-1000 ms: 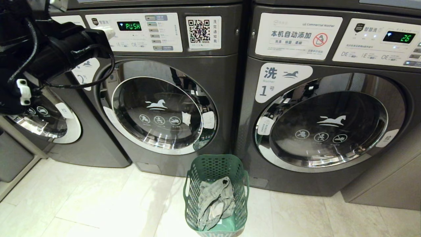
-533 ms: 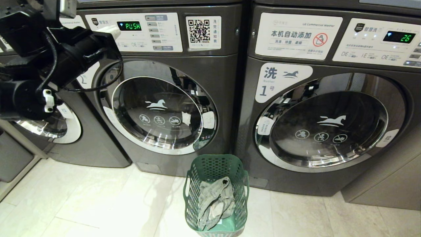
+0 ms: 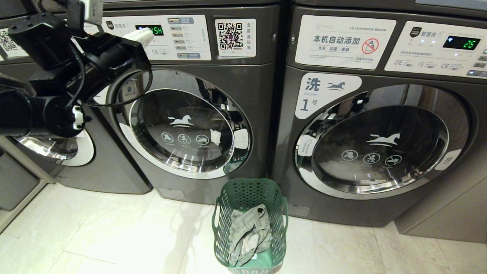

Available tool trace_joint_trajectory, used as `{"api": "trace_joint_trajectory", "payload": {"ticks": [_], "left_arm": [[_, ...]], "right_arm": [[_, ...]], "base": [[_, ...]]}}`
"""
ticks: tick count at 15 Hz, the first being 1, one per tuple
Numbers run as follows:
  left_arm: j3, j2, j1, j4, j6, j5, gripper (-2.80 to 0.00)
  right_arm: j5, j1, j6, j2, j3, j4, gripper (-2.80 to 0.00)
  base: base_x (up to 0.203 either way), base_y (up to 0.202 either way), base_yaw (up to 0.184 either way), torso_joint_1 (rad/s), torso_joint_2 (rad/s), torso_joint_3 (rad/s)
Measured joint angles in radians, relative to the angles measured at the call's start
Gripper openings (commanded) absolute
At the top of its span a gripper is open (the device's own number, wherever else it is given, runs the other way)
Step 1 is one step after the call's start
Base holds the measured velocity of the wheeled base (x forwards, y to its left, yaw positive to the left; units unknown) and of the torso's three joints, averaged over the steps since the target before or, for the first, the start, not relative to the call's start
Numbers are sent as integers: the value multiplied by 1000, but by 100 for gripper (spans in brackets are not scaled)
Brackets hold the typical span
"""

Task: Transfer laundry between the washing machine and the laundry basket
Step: Press the washing machine switch

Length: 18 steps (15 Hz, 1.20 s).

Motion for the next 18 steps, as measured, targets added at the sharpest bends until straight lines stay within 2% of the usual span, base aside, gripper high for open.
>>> {"api": "trace_joint_trajectory", "payload": {"ticks": [6,18], "left_arm": [[-178,138,-32,8,3,1,-280],[-289,258,-65,9,53,14,-280]], "right_arm": [[0,0,0,0,0,0,-280],[0,0,0,0,0,0,-280]], "base": [[0,0,0,0,0,0],[0,0,0,0,0,0]]}}
